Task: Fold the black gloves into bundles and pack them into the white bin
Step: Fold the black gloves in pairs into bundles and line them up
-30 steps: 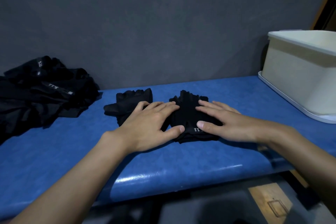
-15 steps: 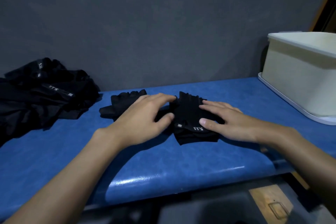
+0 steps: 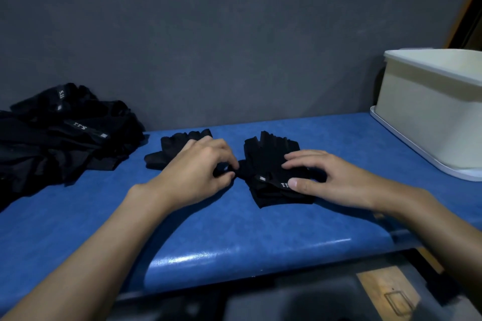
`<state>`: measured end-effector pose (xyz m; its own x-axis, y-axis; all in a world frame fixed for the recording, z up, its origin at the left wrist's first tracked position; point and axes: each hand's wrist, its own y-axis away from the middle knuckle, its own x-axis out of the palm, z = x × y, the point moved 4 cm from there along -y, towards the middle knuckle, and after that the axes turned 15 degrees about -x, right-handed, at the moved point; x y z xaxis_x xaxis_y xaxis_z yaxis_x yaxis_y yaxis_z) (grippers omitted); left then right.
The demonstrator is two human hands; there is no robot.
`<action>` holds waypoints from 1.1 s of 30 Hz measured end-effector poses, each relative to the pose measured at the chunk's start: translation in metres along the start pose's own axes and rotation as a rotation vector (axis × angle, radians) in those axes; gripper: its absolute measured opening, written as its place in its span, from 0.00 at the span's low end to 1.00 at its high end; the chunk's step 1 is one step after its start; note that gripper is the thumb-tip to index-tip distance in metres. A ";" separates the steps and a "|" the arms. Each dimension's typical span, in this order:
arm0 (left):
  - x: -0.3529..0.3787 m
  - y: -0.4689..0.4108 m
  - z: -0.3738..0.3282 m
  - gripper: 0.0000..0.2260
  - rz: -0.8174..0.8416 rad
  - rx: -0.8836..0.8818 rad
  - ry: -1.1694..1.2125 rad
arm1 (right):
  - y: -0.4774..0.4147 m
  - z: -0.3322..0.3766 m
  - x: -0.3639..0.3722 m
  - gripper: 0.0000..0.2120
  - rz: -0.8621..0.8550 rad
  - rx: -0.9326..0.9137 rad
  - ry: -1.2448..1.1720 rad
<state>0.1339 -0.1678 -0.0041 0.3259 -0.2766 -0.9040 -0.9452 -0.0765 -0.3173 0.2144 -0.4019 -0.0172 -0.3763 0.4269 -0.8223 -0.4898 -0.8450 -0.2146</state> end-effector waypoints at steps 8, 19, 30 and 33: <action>0.011 0.004 -0.028 0.29 0.166 0.019 0.115 | 0.000 0.002 0.000 0.20 -0.040 -0.032 0.030; 0.018 0.008 -0.025 0.33 0.261 -0.011 -0.033 | 0.020 0.014 -0.009 0.18 -0.005 -0.097 -0.128; 0.004 0.017 -0.039 0.32 0.190 0.071 0.000 | 0.020 0.028 -0.006 0.09 -0.131 -0.230 0.163; 0.007 0.016 -0.041 0.27 0.166 0.097 0.013 | 0.019 0.028 -0.007 0.06 -0.170 -0.174 0.165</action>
<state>0.1202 -0.2100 -0.0038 0.1643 -0.2901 -0.9428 -0.9796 0.0643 -0.1905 0.1858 -0.4122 -0.0012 -0.1609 0.5209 -0.8383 -0.3873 -0.8146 -0.4318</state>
